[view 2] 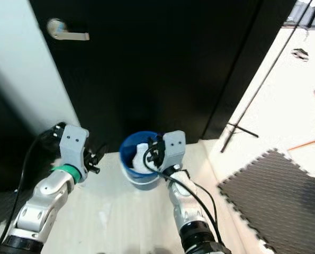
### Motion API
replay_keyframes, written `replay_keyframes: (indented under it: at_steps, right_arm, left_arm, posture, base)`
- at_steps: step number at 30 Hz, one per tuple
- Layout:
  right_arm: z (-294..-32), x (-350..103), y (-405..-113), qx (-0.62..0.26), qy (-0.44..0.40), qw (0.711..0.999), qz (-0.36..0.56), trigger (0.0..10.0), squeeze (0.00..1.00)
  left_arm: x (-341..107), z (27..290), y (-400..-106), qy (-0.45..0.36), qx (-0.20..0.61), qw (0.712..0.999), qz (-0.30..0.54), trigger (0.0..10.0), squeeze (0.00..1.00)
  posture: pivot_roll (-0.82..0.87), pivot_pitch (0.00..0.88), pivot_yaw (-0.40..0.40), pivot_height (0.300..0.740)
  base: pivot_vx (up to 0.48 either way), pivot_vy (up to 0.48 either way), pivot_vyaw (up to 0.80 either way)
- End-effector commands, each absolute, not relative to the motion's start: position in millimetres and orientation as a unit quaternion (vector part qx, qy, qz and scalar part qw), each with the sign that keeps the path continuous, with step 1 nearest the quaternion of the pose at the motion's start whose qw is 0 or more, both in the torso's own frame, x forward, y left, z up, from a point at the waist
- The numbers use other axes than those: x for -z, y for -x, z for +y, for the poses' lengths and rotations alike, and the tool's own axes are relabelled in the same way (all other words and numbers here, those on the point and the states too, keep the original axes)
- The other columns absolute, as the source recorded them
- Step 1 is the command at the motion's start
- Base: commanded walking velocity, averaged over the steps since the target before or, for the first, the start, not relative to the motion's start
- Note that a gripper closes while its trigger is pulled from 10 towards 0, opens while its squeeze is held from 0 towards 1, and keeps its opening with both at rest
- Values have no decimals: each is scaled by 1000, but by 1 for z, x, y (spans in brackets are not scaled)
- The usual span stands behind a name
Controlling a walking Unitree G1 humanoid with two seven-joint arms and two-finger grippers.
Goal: Clean up the room
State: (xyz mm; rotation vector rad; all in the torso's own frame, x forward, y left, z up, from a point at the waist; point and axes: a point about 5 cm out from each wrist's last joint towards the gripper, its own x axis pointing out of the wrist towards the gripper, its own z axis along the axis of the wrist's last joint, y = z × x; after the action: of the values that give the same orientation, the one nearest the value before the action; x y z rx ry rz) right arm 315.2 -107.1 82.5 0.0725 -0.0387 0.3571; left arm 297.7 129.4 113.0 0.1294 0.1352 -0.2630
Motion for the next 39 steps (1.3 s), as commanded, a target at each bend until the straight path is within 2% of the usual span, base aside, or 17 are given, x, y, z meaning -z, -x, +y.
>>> replay_keyframes:
  at_steps: [1,14,18,33,37,39]
  right_arm:
    - [-109,-74,-311,-178,-32,984,-2,10000,0]
    - [-113,-63,-304,-172,-27,985,21,10000,0]
    - [-114,-64,-305,-163,-48,985,22,10000,0]
    - [-115,-60,-304,-160,-56,985,32,10000,0]
    - [-116,-39,-296,-166,-47,982,80,10000,0]
    - [-116,-19,-285,-177,-35,976,125,10000,0]
  left_arm:
    - [-103,128,-295,-78,139,984,86,10000,0]
    - [-98,126,-294,-96,144,981,89,10000,0]
    - [-98,126,-294,-96,145,981,89,10000,0]
    - [-96,125,-295,-98,148,980,92,10000,0]
    - [-70,136,-292,-111,133,975,135,10000,0]
    - [-40,154,-284,-139,106,966,190,10000,0]
  posture:
    - [-59,20,67,740]
    - [-62,31,73,740]
    - [-62,33,74,740]
    - [-63,32,78,740]
    - [-62,27,74,740]
    - [-62,26,72,740]
  base:
    - [0,0,763]
    - [0,0,769]
    - [0,0,147]
    - [0,0,-753]
    - [0,0,-800]
    - [0,0,-800]
